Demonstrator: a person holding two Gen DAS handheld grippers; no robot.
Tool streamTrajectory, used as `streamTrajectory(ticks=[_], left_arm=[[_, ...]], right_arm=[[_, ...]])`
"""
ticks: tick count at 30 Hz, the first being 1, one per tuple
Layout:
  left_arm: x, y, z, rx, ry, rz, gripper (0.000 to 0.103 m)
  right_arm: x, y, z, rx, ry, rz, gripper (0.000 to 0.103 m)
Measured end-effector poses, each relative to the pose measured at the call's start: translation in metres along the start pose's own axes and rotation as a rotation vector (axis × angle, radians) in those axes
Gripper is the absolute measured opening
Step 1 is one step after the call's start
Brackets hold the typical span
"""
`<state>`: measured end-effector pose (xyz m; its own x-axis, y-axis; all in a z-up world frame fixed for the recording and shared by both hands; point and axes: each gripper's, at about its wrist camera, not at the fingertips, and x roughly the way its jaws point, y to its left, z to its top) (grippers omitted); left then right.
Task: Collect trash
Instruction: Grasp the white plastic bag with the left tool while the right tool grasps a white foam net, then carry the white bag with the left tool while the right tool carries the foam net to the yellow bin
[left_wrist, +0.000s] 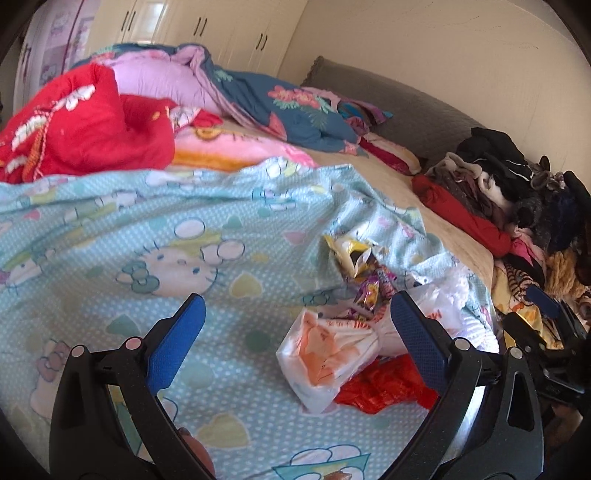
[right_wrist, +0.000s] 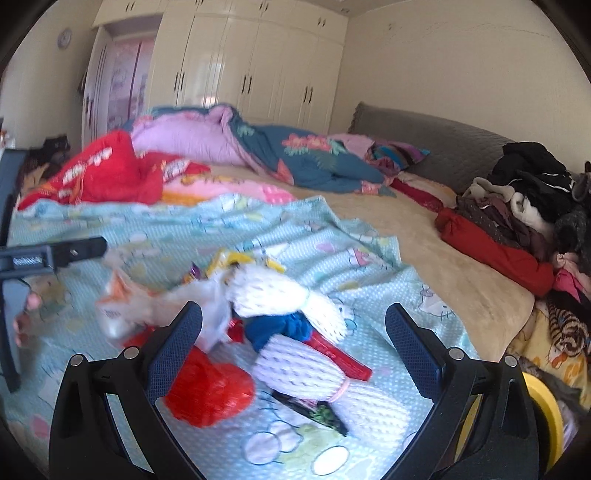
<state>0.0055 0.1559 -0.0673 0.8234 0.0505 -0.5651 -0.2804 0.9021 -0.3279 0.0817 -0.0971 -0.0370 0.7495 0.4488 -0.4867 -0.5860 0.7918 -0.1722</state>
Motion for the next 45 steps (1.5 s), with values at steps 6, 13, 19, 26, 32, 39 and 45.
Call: streamTrajectory(ticks=[6, 13, 19, 26, 32, 39, 45], left_arm=[[0.02, 0.001, -0.012, -0.028, 0.092, -0.094, 0.092], [0.039, -0.005, -0.019, -0.032, 0.148, -0.139, 0.092], [0.051, 0.0, -0.025, -0.073, 0.192, -0.157, 0.086], [0.054, 0.003, -0.031, -0.11, 0.227, -0.201, 0.059], [0.038, -0.002, -0.024, -0.084, 0.18, -0.209, 0.041], [0.006, -0.019, 0.0, -0.01, 0.068, -0.218, 0.038], [-0.007, -0.05, 0.014, 0.056, 0.024, -0.238, 0.038]], right_arm=[[0.04, 0.003, -0.001, -0.144, 0.09, -0.017, 0.097], [0.078, 0.022, 0.002, -0.324, 0.135, -0.033, 0.097], [0.1, 0.03, 0.007, -0.38, 0.156, -0.008, 0.072], [0.096, 0.019, 0.011, -0.269, 0.145, 0.072, 0.023], [0.074, -0.017, 0.021, -0.053, 0.073, 0.12, 0.022], [0.048, -0.055, 0.028, 0.15, 0.001, 0.156, 0.02], [0.02, -0.083, 0.026, 0.292, -0.044, 0.161, 0.02]])
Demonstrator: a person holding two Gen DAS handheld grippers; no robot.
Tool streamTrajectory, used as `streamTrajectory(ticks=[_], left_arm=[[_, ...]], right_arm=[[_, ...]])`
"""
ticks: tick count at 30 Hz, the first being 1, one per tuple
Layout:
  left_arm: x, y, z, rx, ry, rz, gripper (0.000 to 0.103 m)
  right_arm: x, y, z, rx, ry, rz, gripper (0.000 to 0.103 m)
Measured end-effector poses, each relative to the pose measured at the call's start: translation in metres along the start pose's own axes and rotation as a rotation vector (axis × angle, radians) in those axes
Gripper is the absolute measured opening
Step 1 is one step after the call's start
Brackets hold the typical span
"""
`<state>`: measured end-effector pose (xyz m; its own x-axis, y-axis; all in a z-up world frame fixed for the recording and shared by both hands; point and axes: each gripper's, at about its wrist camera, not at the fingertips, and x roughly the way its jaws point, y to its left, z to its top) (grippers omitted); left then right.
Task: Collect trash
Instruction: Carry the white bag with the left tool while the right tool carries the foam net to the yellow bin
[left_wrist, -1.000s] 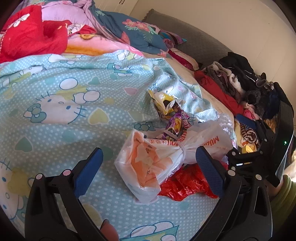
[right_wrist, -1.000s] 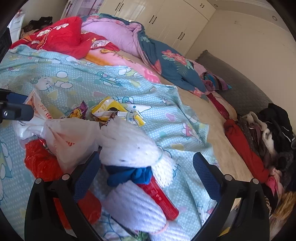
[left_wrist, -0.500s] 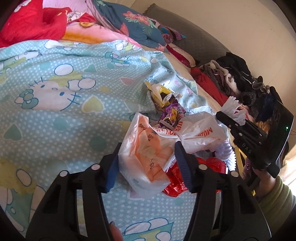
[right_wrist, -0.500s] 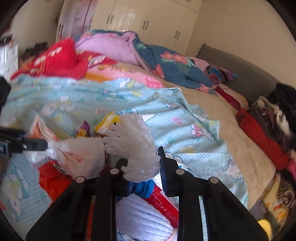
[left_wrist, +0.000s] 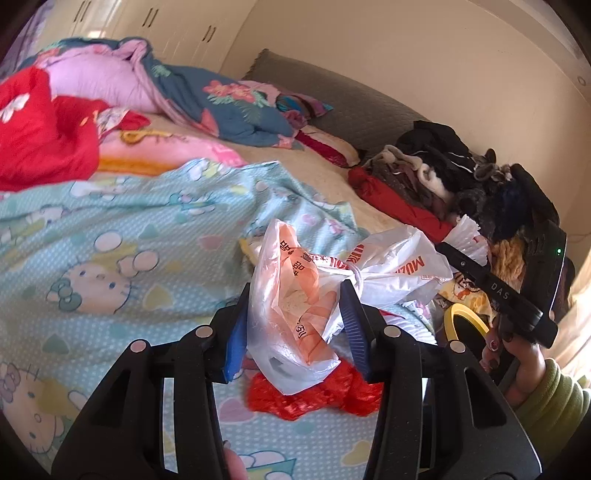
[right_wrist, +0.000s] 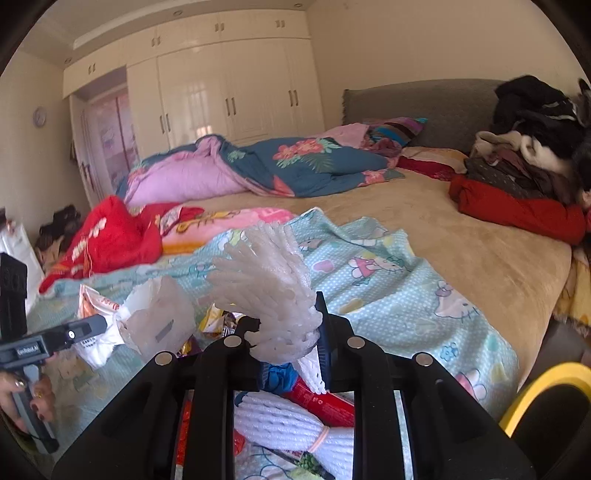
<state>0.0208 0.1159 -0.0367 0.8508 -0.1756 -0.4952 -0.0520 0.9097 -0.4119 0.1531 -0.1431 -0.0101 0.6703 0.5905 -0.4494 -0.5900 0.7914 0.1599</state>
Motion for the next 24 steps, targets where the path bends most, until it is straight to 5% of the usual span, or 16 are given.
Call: streamTrajectory(ticks=[24], left_arm=[[0.034, -0.139, 0.009, 0.221, 0.042, -0.099, 0.038]], right_arm=[[-0.142, -0.084, -0.014, 0.183, -0.121, -0.167, 0.02]])
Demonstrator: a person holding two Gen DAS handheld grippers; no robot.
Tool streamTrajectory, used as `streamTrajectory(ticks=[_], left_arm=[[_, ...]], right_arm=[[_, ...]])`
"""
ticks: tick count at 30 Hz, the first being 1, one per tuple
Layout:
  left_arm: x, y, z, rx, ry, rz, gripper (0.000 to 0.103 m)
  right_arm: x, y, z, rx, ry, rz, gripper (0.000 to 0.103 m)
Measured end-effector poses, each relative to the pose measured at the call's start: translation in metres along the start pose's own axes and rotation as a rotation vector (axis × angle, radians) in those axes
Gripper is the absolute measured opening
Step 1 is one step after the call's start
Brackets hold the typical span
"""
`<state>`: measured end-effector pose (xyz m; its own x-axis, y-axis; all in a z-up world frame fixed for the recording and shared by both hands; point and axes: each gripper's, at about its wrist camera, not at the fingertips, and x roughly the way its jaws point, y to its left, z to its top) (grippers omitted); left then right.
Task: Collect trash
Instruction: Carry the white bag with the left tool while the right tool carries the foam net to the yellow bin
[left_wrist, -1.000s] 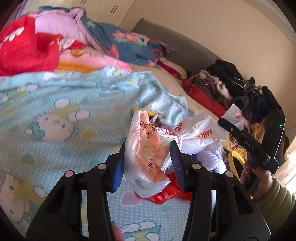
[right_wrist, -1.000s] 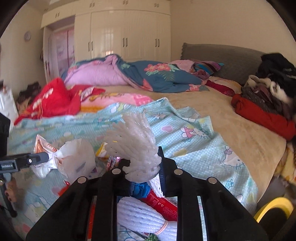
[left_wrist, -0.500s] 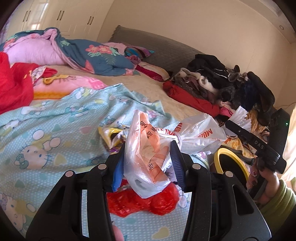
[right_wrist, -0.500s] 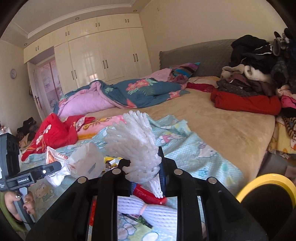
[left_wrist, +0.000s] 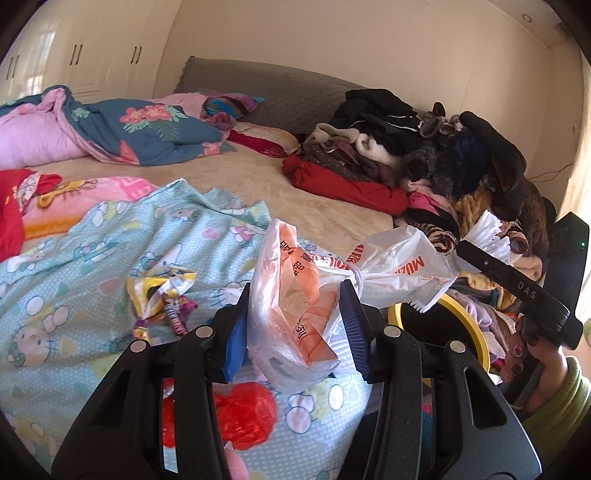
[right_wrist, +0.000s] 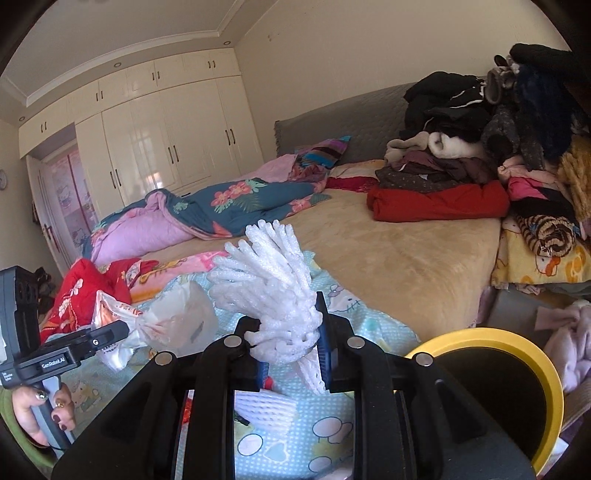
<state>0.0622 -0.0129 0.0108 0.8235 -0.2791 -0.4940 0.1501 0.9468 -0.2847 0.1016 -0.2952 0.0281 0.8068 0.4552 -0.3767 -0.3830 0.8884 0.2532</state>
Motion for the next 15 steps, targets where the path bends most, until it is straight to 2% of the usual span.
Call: streamTrajectory(ticks=[15], left_arm=[[0.022, -0.053, -0.001, 0.074, 0.025, -0.022, 0.038]], right_arm=[[-0.037, -0.056, 0.003, 0.133, -0.066, -0.078, 0.02]])
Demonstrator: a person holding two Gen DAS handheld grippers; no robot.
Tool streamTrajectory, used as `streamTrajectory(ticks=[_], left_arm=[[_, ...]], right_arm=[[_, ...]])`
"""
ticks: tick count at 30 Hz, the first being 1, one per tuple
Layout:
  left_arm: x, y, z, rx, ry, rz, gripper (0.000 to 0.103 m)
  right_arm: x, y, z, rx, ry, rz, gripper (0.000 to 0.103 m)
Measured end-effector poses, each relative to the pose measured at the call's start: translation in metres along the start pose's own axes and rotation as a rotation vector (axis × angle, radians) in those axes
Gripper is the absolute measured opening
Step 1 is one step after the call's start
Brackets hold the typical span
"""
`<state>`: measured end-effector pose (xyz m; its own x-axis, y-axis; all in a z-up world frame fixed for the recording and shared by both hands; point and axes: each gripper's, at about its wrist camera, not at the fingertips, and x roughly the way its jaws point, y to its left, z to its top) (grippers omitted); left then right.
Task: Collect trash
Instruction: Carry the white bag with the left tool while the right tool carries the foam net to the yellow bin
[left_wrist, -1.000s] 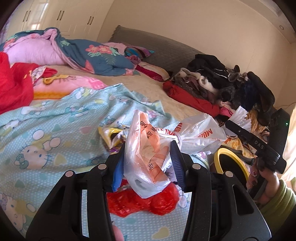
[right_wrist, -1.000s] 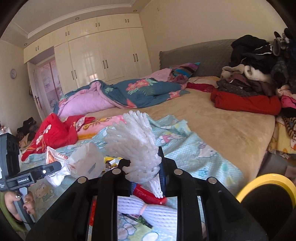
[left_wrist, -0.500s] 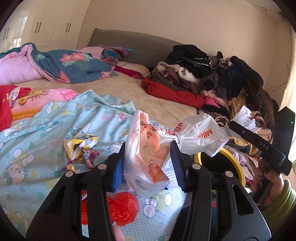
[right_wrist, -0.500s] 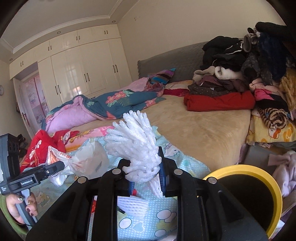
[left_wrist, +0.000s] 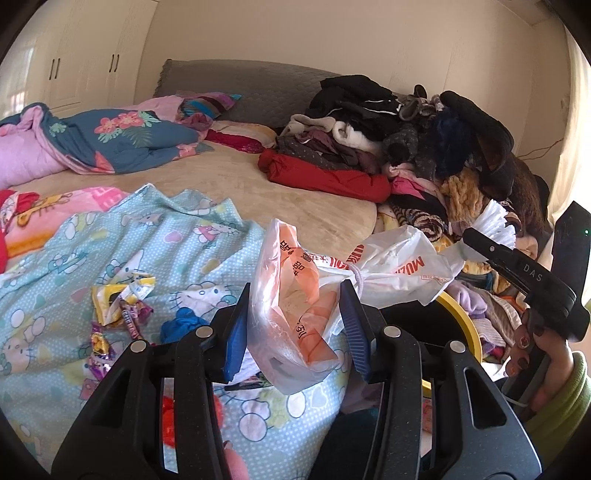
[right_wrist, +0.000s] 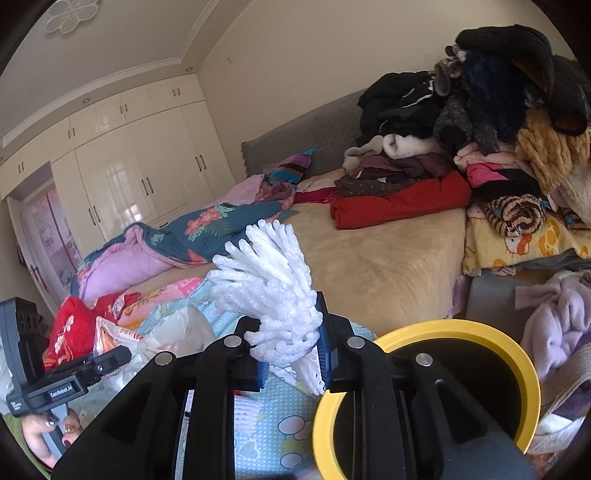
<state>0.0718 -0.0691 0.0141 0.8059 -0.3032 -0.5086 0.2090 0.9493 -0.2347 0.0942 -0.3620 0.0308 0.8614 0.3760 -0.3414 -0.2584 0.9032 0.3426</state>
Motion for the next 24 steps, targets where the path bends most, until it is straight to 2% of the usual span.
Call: streamTrajectory(ticks=[17, 24], left_arm=[[0.036, -0.049, -0.014, 0.099, 0.084, -0.011, 0.038], [0.063, -0.083, -0.027, 0.182, 0.129, -0.019, 0.038]], right_arm=[[-0.021, -0.061, 0.003, 0.114, -0.023, -0.139, 0.02], [-0.025, -0.096, -0.005, 0.19, -0.023, -0.205, 0.02]])
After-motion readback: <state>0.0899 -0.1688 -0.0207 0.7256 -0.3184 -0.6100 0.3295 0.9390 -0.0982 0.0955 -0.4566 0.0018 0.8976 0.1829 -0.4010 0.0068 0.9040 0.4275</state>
